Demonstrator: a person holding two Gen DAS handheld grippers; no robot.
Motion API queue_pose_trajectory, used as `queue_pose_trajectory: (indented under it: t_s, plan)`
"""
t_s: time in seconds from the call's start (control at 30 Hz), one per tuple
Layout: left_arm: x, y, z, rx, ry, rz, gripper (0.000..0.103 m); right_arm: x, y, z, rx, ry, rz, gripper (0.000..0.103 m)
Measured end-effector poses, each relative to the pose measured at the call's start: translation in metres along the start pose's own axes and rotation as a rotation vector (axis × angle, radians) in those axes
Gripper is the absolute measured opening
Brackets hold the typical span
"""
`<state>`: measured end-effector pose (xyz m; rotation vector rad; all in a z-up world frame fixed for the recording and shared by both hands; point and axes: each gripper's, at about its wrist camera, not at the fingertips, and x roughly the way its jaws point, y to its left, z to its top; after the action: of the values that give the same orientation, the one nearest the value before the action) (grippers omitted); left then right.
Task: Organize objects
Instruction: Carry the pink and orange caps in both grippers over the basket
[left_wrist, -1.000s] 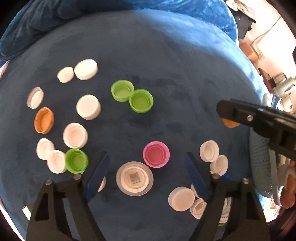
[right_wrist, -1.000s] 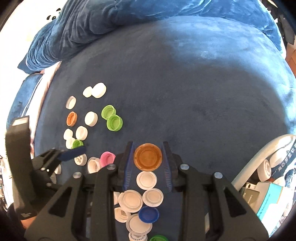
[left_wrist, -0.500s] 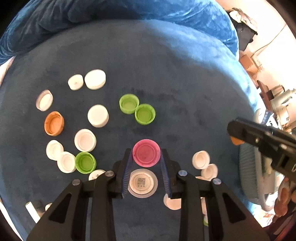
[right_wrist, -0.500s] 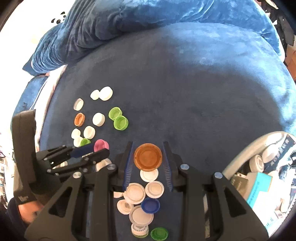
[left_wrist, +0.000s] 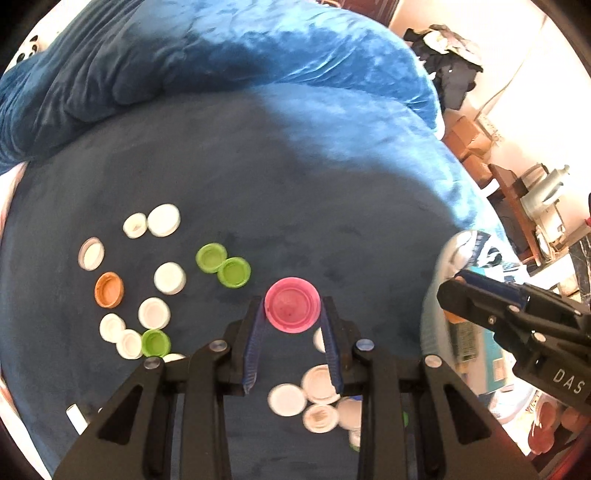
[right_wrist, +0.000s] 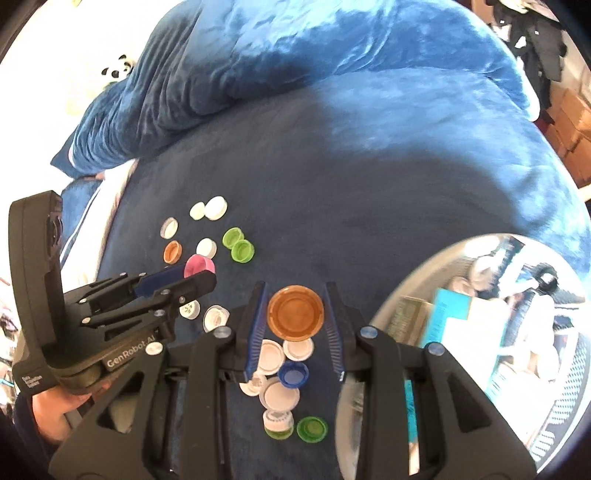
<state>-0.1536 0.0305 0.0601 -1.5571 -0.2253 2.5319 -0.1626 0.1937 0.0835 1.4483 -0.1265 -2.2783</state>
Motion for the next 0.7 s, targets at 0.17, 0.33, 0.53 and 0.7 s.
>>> queue_pose_trajectory:
  t_s: [0.17, 0.33, 0.53, 0.7]
  plan:
    - [-0.003, -0.037, 0.008, 0.047, -0.016, -0.036, 0.031, -0.02, -0.022, -0.006, 0.061, -0.036, -0.027, 0.031]
    - [-0.006, -0.069, 0.013, 0.089, -0.027, -0.068, 0.031, -0.042, -0.053, -0.013, 0.133, -0.08, -0.054, 0.031]
    - [-0.006, -0.118, 0.017, 0.153, -0.03, -0.11, 0.031, -0.064, -0.093, -0.024, 0.242, -0.128, -0.082, 0.031]
    - [-0.002, -0.162, 0.017, 0.215, -0.024, -0.15, 0.031, -0.075, -0.119, -0.032, 0.308, -0.153, -0.104, 0.031]
